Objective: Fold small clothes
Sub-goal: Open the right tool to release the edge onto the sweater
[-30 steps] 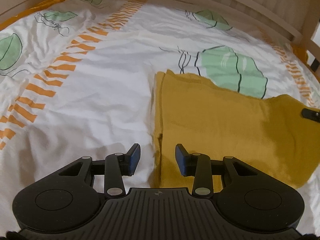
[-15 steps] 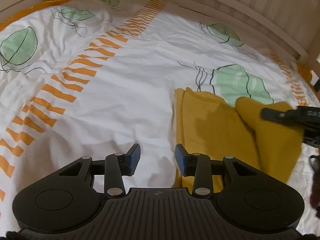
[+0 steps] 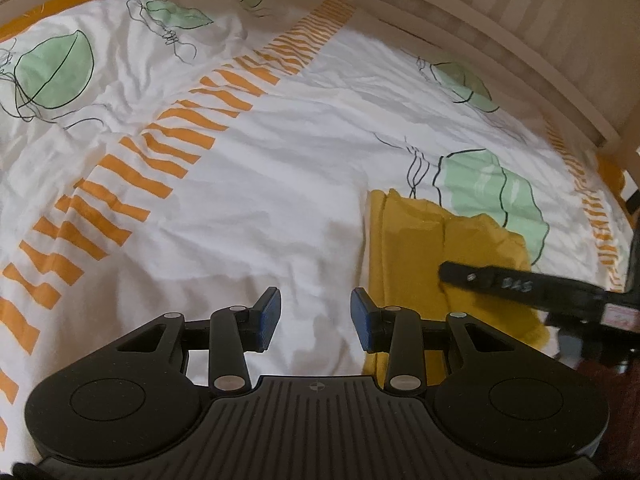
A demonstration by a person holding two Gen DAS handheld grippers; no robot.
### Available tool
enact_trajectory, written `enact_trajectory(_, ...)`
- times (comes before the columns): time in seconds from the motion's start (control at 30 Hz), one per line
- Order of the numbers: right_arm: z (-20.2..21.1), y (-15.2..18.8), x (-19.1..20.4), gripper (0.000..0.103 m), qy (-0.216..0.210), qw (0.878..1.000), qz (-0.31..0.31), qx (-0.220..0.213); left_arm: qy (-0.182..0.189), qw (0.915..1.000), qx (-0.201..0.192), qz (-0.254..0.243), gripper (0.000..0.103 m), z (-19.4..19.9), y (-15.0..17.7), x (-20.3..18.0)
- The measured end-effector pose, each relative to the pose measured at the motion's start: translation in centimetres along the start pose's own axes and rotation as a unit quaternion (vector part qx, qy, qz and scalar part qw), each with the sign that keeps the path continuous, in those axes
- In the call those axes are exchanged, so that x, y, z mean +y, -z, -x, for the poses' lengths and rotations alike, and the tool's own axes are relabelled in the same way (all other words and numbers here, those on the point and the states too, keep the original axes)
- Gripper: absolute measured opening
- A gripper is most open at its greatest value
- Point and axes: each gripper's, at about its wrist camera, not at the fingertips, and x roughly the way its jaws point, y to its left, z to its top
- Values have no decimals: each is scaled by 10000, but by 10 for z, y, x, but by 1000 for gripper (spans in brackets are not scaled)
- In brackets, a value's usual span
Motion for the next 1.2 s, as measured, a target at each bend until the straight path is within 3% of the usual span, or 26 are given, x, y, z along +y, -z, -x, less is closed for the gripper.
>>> enact_trajectory(0.07,-4,1,6,50,65,9999,90,10,11,10000,9,5,37,0,0,0)
enact_trajectory(0.27,1,2,31,74,-60,9983,574,-84,25,9999,-74,103,37,5,-2,4)
enact_trajectory(0.47,12,3,38,77,-605,9954,657,-348,2,9995,-191,247,37,11,-7,12)
enact_trajectory(0.57,23,0,33,77,-1008,9924,456,-540,-12,9994,-202,283,37,12,-9,15)
enact_trajectory(0.7,45,-2,19,77,-1174,9896,165,-818,16,9995,-171,269,37,11,-9,15)
enact_trajectory(0.97,58,20,-24,78,-480,9957,4,-789,194,9998,-57,72,37,5,-3,5)
enact_trajectory(1.2,49,65,-28,78,298,9958,688,-520,397,9986,73,-342,37,-6,12,-17)
